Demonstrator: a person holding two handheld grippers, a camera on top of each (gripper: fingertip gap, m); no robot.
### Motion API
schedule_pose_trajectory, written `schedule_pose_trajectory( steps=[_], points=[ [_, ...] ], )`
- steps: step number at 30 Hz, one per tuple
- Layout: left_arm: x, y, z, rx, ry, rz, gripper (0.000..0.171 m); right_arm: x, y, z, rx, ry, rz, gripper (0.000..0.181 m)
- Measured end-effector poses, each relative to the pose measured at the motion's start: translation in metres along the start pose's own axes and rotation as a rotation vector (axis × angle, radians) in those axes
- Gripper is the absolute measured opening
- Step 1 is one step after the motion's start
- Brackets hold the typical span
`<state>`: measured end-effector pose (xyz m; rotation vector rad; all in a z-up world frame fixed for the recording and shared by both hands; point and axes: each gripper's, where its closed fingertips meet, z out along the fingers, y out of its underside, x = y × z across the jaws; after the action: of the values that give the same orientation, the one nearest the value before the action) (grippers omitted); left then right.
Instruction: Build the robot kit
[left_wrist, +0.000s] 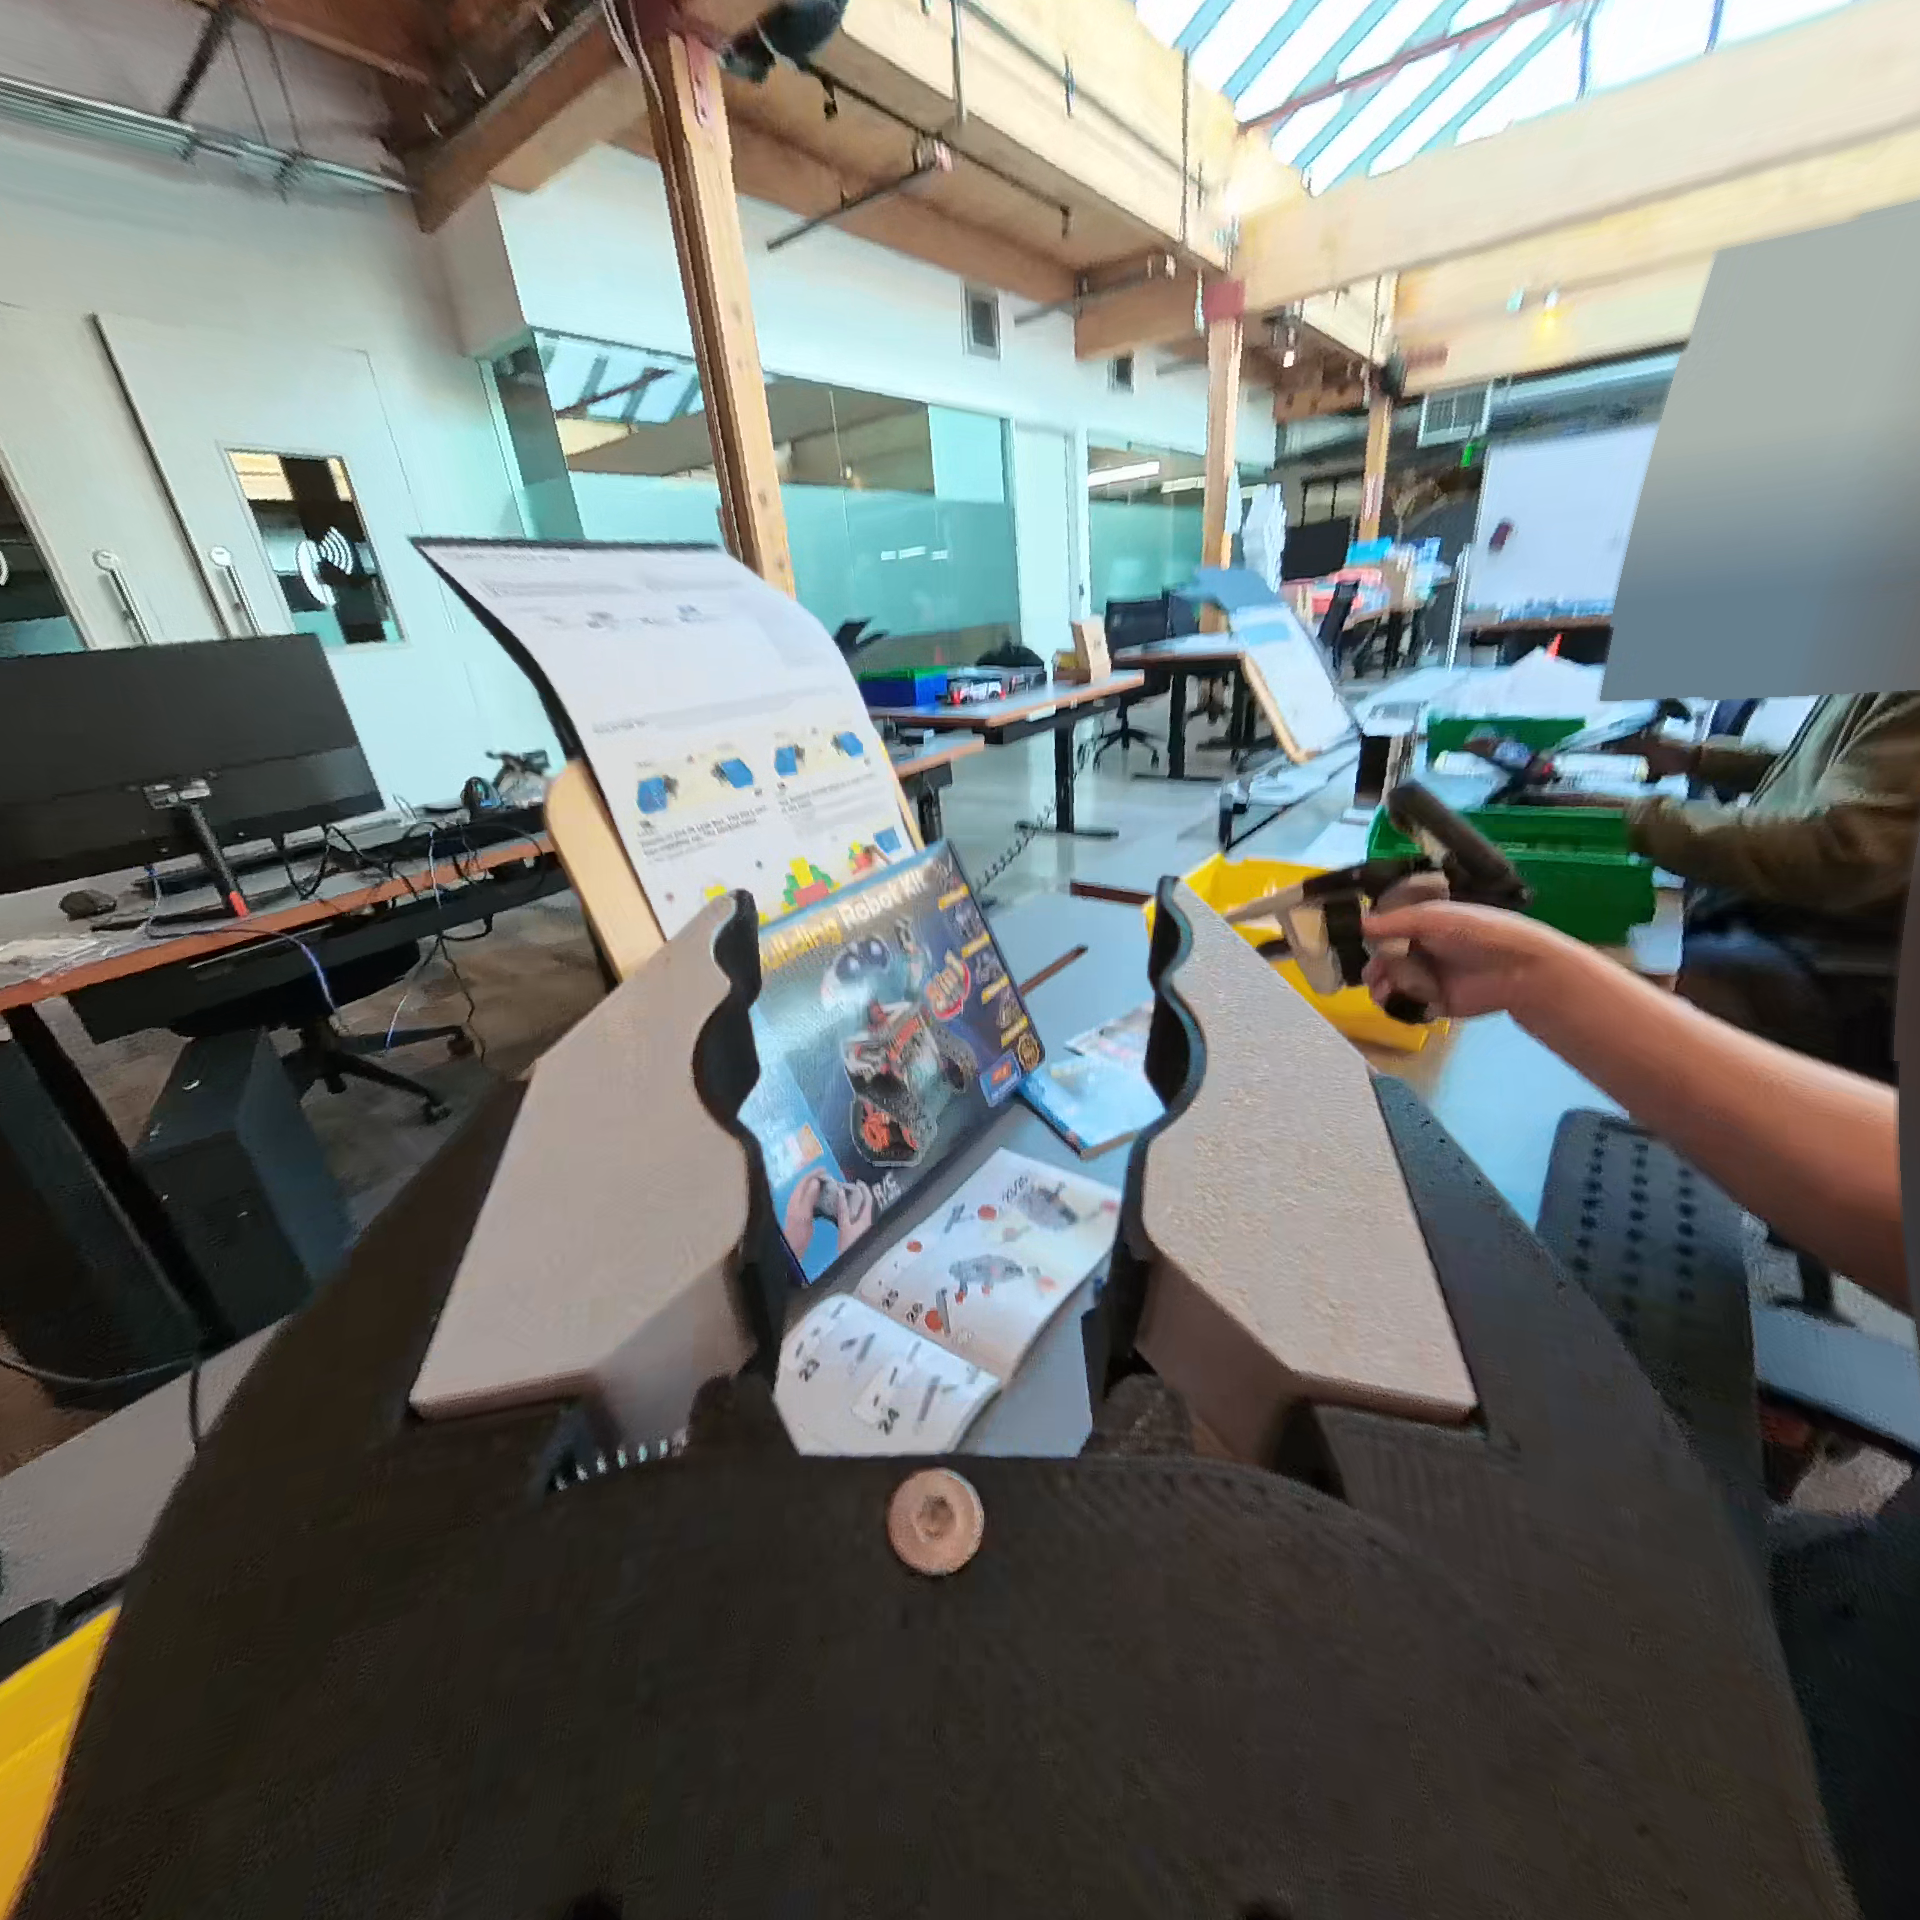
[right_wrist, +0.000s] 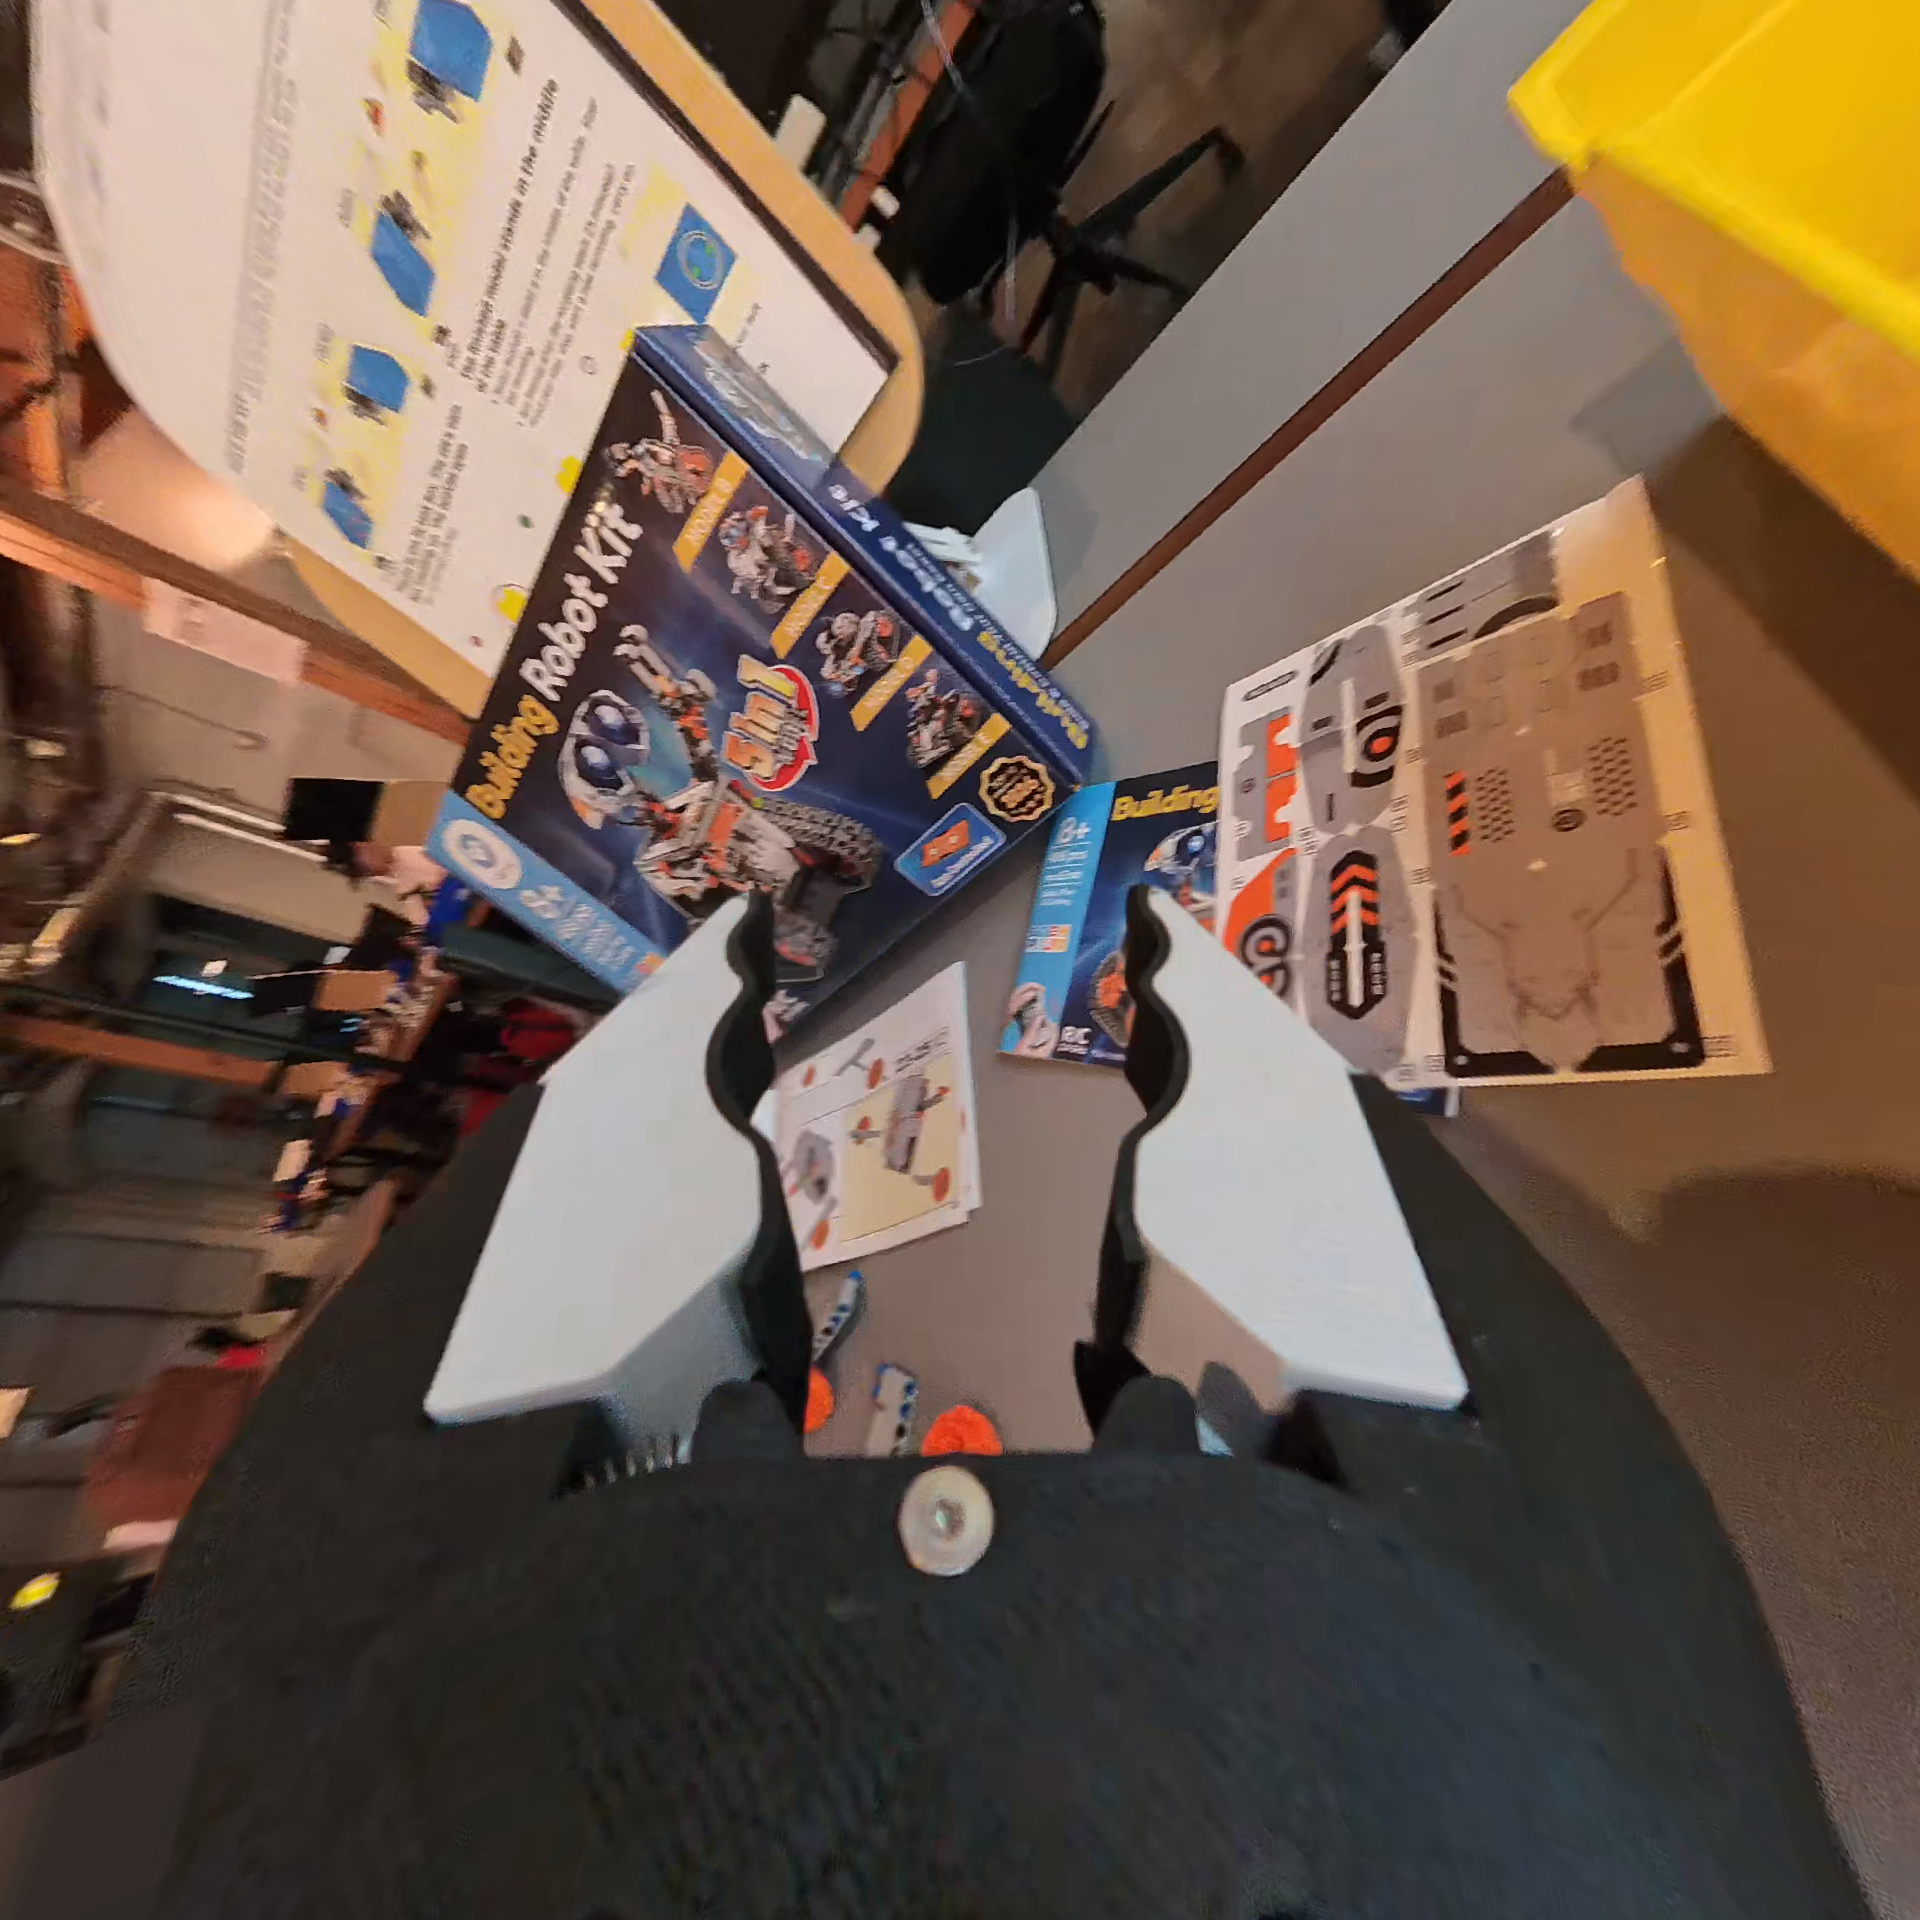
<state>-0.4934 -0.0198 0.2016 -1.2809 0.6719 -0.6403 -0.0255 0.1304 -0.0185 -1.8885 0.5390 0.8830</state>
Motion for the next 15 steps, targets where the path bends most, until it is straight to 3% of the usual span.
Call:
schedule_pose_trajectory(
  steps=[4, 8, 15],
  points=[
    [0.028, 0.026, 0.018, -0.100, -0.012, -0.007, 0.080, -0.003, -0.012, 0.004, 0.020, -0.077, 0.028, 0.070],
    [0.026, 0.040, 0.025, -0.133, -0.118, -0.019, 0.087, -0.025, -0.026, 0.014, 0.037, -0.146, -0.031, 0.077],
    [0.059, 0.023, 0.050, -0.085, -0.042, -0.150, 0.085, -0.086, -0.066, 0.008, 0.121, -0.133, -0.289, 0.088]
  ],
)
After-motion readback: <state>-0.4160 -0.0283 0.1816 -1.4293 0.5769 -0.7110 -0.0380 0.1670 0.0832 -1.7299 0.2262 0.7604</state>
